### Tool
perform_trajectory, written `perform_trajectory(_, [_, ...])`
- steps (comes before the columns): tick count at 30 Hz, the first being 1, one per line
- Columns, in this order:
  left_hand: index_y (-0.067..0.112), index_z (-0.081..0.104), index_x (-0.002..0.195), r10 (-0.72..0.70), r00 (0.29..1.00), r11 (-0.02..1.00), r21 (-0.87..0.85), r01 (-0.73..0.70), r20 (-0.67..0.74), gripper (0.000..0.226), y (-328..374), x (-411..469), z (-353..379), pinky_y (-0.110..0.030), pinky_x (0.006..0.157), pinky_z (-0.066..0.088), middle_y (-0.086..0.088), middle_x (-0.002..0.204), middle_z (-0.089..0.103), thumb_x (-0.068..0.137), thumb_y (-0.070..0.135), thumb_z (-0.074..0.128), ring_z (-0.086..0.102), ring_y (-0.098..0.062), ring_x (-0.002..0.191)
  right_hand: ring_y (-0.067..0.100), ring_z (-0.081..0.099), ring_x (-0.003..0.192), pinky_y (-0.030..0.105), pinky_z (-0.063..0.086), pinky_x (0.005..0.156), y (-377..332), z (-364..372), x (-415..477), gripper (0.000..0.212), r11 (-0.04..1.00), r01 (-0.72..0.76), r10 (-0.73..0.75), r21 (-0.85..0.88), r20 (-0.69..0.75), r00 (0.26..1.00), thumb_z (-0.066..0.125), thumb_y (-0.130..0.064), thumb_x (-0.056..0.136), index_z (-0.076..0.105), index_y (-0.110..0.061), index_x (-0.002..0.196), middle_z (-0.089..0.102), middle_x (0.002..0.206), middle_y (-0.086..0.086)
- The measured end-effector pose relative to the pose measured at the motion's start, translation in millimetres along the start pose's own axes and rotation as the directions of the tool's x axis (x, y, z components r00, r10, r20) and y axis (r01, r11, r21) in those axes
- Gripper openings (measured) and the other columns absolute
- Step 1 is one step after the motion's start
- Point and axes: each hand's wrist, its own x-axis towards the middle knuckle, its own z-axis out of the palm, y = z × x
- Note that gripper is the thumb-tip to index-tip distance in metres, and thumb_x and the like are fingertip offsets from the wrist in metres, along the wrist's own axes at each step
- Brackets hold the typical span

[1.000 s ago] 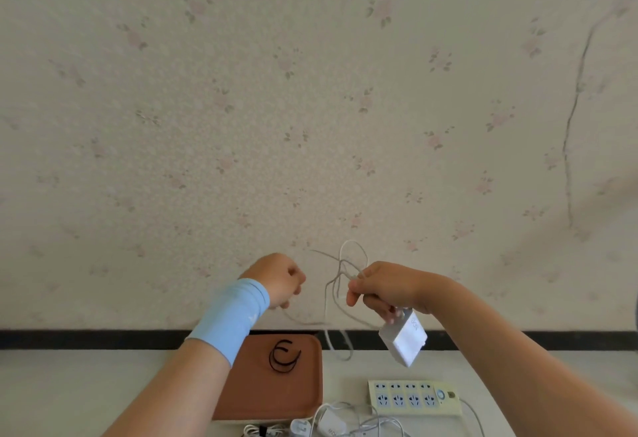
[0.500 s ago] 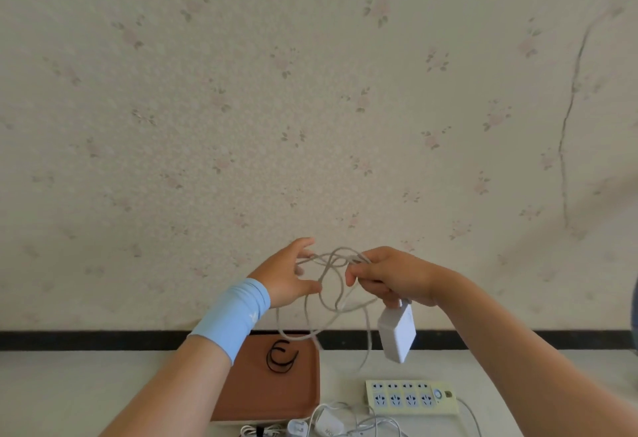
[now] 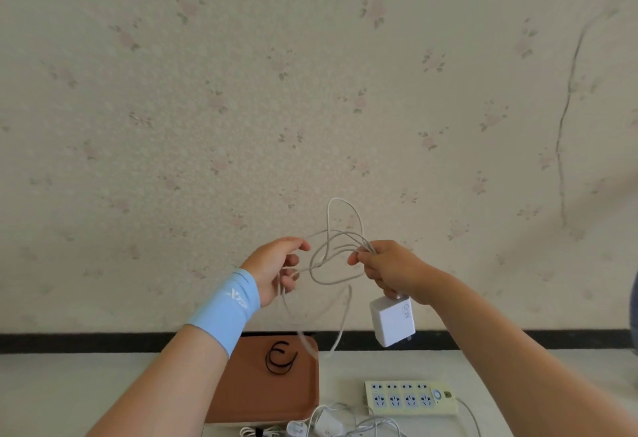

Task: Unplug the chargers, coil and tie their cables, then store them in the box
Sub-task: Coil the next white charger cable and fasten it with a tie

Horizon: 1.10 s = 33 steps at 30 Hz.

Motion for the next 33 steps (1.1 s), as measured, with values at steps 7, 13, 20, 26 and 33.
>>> perform_trajectory(7, [0.005,0.077,0.094,-0.036,0.924,0.965,0.253,-0.066,0.381,0.045,-3.5,-7.8,-17.7,-0.045,0.104,0.042,-0.007,0.121,0.07,0.1,0.025,0.036,0.06,-0.024,0.118,0.01,0.031,0.046,0.023,0.028,0.043,5.8,-8.6,1.9,0.028,0.999,0.018,-0.021,-0.051,-0.074,0.997,0.042,-0.022,0.107,0.068,-0.012,0.101,0.044,0.059,-0.003])
perform_trajectory(13, [0.008,0.066,0.088,0.202,0.977,0.947,0.241,-0.212,0.067,0.041,-6.5,-1.9,-4.2,-0.039,0.086,0.057,-0.008,0.104,0.063,0.092,-0.009,0.03,0.064,-0.024,0.096,0.012,0.027,0.05,0.029,0.022,0.048,5.2,-12.5,-1.2,0.023,0.988,0.093,-0.11,0.126,0.132,0.985,0.043,-0.016,0.107,0.063,-0.011,0.098,0.036,0.059,-0.003])
perform_trajectory(20, [0.032,0.068,0.118,0.231,0.914,0.747,0.54,-0.387,0.334,0.028,-18.6,9.2,-5.6,-0.015,0.069,0.05,0.012,0.109,0.069,0.094,0.019,0.065,0.063,-0.01,0.095,0.014,0.021,0.052,0.025,0.021,0.046,3.4,-14.0,-3.9,0.023,0.973,0.067,-0.135,0.221,0.306,0.943,0.042,-0.014,0.107,0.061,-0.014,0.093,0.029,0.063,0.001])
perform_trajectory(26, [0.026,0.066,0.08,0.295,0.945,0.634,0.712,-0.303,0.139,0.03,-8.8,9.9,-16.4,-0.02,0.063,0.045,0.005,0.077,0.063,0.101,0.02,0.046,0.055,-0.011,0.068,0.012,0.022,0.047,0.026,0.019,0.045,1.4,-20.1,-2.8,0.025,0.947,0.067,-0.107,0.315,0.113,0.988,0.041,-0.016,0.108,0.058,-0.013,0.091,0.031,0.058,-0.002])
perform_trajectory(33, [0.015,0.069,0.119,-0.197,0.956,0.084,0.968,0.236,-0.216,0.039,7.4,10.5,-50.0,-0.032,0.092,0.044,-0.004,0.118,0.066,0.107,0.025,0.034,0.06,-0.023,0.102,0.012,0.026,0.045,0.027,0.025,0.044,3.7,-14.3,1.0,0.026,0.99,-0.006,0.016,0.14,-0.076,0.997,0.043,-0.018,0.107,0.065,-0.01,0.094,0.038,0.053,-0.004])
